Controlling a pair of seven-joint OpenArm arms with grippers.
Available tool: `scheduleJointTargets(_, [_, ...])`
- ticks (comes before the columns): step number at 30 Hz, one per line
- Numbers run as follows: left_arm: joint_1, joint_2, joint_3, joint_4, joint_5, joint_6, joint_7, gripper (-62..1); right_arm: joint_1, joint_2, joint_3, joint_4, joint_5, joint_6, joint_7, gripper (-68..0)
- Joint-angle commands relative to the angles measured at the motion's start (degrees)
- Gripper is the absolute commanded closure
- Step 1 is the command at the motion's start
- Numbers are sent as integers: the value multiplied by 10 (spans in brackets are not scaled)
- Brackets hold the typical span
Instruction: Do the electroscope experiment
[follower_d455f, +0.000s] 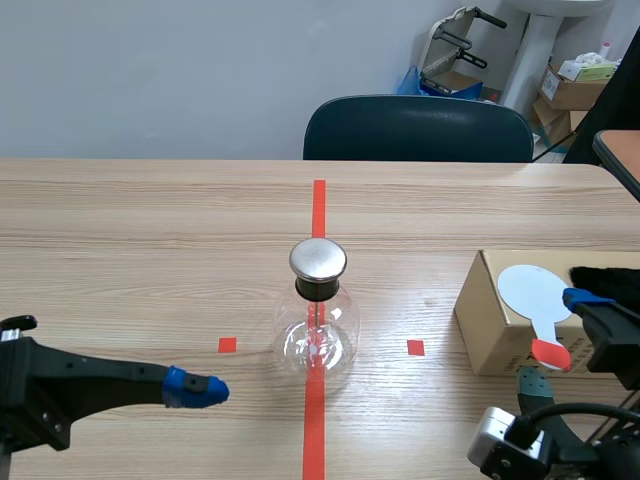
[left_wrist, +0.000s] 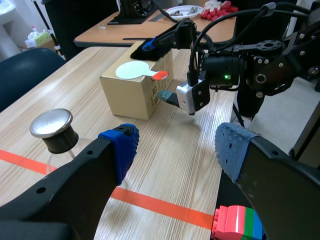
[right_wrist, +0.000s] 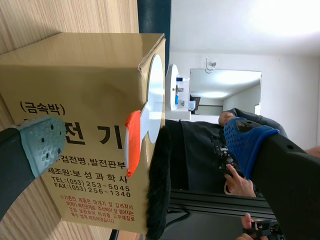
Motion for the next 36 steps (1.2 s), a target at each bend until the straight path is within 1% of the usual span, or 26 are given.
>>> scheduleJointTargets(1, [0,3,-1,6,-2,-1,-8,-356,8,1,1,7,4,-35,0,-679])
scheduleJointTargets(36, [0,3,-1,6,-4,-1,-6,-356,8,1,1,7,11,-34,-2,-679])
